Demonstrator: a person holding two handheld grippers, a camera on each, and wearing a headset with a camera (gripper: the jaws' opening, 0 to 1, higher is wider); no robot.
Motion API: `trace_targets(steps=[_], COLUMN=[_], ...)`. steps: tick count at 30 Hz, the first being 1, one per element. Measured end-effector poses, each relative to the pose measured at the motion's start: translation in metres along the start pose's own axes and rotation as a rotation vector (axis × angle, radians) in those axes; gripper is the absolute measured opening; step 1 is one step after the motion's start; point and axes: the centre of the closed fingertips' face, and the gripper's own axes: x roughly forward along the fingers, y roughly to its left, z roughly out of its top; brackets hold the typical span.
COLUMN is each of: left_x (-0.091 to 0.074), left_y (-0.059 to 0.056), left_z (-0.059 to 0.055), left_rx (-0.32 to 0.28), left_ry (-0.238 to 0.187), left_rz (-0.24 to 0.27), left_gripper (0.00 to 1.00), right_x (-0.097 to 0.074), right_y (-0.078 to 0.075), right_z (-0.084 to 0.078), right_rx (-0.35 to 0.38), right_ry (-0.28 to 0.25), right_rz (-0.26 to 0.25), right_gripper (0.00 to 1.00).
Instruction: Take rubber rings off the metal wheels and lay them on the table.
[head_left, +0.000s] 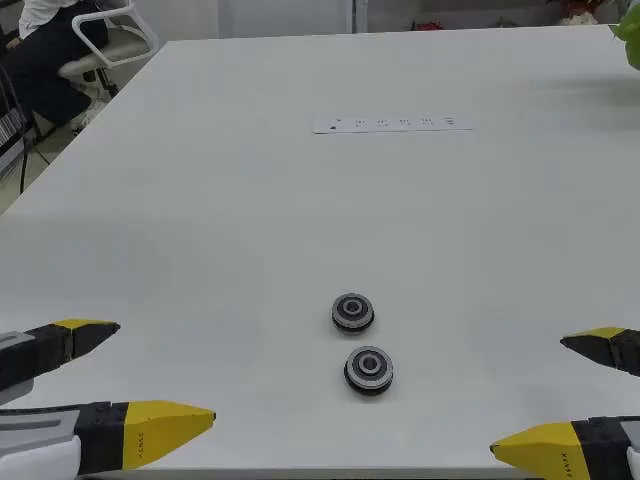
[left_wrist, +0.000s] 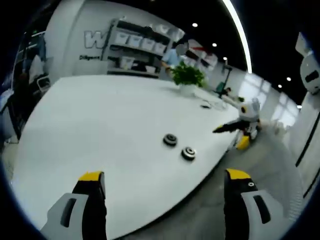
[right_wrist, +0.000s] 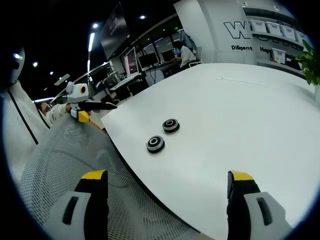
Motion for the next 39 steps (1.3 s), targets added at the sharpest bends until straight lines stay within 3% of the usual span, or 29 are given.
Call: trace_targets(steps=[18,19,21,24,27,34,37,39], left_x=[0.000,0.000,0.000,0.001,0.000,-0.002,-0.003,-0.006], left_y=[0.000,0.000,0.000,-0.001,-0.001,0.000,-0.006,-0.005], left_z=[-0.003,-0.003,-0.003,-0.003,-0.006,-0.003,0.010,0.014], left_rx=[0.004,0.004,0.005,0.005,0.009,0.005,0.055,0.058], left_ry=[0.021,0.022,0.022,0.024,0.040,0.028,-0.034,-0.049], left_rz=[0.002,0.001,0.002,0.000,0.004,0.020,0.004,0.015], left_gripper=[0.97,0.97,0.98,0.98,0.95,0.94,0.94,0.94], right_x=[0.002,0.003,0.002,0.001,0.001,0.001,0.000,0.000], right_y=[0.003,0.010,0.012,0.006,0.007,0.009,0.009,0.009], right_z=[0.000,0.007,0.009,0.006,0.008,0.010,0.011,0.012], right_rx=[0.003,0.029,0.063,0.036,0.028,0.032,0.034,0.034], right_ry=[0.006,-0.038,-0.045,-0.032,-0.043,-0.060,-0.069,-0.077], right_rz=[0.010,0.038,0.053,0.024,0.032,0.045,0.049,0.052], right_gripper=[0.93,0.93,0.89,0.91,0.91,0.91,0.91,0.92])
